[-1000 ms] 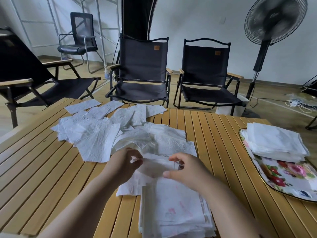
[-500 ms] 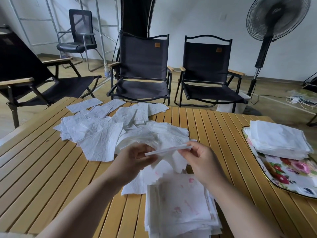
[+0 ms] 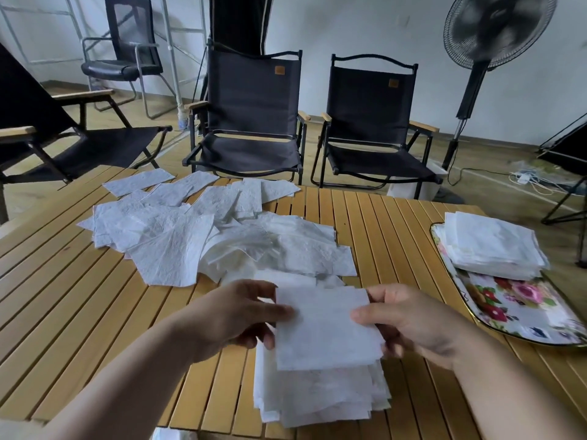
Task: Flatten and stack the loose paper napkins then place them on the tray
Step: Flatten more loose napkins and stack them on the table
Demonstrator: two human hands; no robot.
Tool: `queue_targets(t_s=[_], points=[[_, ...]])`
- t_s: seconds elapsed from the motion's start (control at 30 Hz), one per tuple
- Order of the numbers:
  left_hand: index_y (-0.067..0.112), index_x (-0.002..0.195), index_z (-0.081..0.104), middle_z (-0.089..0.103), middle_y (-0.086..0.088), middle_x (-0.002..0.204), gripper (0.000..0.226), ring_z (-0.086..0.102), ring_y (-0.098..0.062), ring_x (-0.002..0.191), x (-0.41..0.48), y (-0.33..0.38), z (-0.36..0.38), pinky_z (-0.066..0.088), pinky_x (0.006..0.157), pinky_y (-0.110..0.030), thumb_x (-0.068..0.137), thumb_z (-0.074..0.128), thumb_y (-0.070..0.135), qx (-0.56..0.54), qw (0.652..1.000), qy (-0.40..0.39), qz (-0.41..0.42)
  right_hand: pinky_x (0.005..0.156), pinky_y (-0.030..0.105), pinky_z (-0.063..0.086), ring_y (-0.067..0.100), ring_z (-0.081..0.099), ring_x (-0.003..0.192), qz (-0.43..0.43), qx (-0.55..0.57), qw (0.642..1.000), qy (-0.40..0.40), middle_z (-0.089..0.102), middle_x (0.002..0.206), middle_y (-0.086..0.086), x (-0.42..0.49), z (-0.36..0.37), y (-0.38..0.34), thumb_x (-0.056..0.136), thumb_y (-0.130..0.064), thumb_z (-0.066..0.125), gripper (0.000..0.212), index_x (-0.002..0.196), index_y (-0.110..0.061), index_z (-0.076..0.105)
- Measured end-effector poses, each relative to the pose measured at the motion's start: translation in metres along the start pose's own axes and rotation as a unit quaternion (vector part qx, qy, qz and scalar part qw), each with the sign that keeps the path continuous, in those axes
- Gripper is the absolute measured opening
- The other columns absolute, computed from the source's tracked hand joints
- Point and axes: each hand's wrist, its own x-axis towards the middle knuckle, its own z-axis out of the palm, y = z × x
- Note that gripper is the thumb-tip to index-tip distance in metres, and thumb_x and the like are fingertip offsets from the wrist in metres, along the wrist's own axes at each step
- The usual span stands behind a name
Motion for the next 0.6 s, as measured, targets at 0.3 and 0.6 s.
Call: queue_targets(t_s=[0.3,0.6], points=[[0.007,0.102,0.066,0.078,-0.002,0.085,0.024,0.059,-0.011,0.056,0.01,-0.012,0.0,0.038,0.05,-0.02,0.098,0.06,0.03,0.205,0.974,0.013,-0.091,0.049,0.023,0.037,0.009,0.055,0.048,0.092,-0.295,0.951,0.032,0.073,0.07,-0.002,0.01,-0.002,0.011,0.094,-0.049,0.064,0.036,0.091,-0.014,0.068],[0.035,0.129,0.055,0.05,0.006,0.126,0.051,0.056,-0.015,0.105,0.04,-0.038,-0.027,0.05,0.088,-0.029,0.083,0.076,0.039,0.438,0.877,0.195,0.019,0.064,0.023,0.048,0.009,0.062,0.088,-0.037,-0.207,0.95,0.229,0.066,0.099,-0.009,0.076,0.028,0.006,0.087,-0.034,0.073,0.023,0.106,-0.023,0.067]])
